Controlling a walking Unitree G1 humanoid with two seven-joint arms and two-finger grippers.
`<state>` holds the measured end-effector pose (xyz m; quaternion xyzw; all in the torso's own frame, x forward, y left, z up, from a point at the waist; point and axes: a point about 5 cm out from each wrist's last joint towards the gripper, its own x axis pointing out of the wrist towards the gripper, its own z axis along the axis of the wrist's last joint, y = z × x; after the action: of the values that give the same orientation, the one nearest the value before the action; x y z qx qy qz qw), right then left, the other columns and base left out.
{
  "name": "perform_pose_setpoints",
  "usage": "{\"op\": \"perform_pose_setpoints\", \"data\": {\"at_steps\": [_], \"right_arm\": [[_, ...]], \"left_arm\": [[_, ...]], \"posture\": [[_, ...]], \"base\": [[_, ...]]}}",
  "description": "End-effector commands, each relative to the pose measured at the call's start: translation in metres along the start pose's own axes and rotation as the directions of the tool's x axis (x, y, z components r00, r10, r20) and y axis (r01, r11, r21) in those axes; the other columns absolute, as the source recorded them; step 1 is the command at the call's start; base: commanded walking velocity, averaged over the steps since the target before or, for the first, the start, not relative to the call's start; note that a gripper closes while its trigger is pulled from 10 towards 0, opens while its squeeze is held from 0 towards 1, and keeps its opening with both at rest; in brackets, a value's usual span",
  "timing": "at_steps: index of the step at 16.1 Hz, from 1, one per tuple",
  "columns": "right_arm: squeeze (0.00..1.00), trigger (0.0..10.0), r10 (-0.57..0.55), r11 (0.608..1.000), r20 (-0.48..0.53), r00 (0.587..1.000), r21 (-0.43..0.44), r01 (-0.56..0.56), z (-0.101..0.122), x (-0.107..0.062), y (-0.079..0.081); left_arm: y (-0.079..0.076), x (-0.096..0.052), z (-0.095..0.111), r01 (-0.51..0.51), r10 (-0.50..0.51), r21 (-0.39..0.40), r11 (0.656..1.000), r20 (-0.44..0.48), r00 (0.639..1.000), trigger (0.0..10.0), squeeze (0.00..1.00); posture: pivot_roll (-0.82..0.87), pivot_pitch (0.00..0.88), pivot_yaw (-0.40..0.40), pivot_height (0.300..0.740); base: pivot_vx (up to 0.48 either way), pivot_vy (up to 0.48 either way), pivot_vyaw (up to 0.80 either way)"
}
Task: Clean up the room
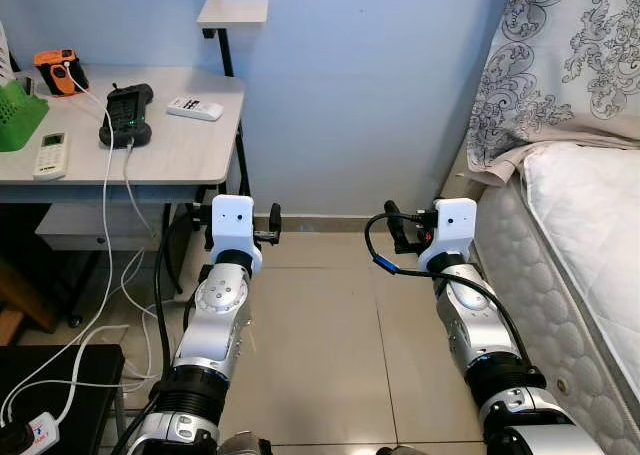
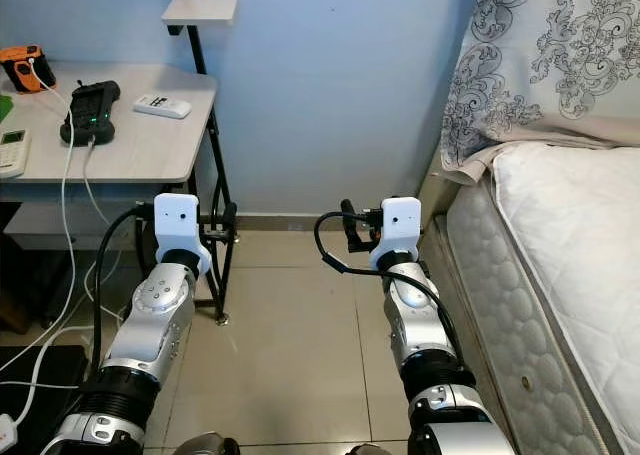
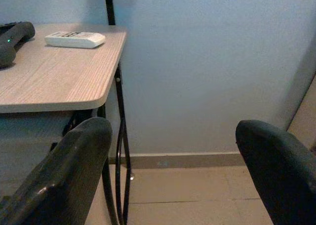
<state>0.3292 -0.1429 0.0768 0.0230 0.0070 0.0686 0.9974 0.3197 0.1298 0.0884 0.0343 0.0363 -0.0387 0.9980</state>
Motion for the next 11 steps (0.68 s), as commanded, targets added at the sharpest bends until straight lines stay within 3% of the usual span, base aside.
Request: {"op": "perform_pose_setpoints", "data": {"at_steps": [1, 11], "right_arm": [[0.00, 10.0, -0.040, 0.999, -0.015, 0.999, 0.031, 0.040, 0.0020, 0.0010, -0.0017], [0.00, 10.0, -0.071, 0.996, -0.031, 0.997, 0.048, 0.073, -0.0028, -0.0023, -0.0006]], "left_arm": [[-0.0182, 0.0047, 0.0047, 0.144, -0.144, 0.058, 0.988, -0.006, 0.990, 10.0, 0.00], [-0.0148, 0.0116, 0.0128, 0.186, -0.188, 0.115, 0.976, 0.005, 0.982, 10.0, 0.00]], "posture": [[-0.01, 0.004, 0.009, 0.740], [-0.01, 0.005, 0.030, 0.740]], "base": [[0.000, 0.000, 0.00], [0.000, 0.000, 0.00]]}}
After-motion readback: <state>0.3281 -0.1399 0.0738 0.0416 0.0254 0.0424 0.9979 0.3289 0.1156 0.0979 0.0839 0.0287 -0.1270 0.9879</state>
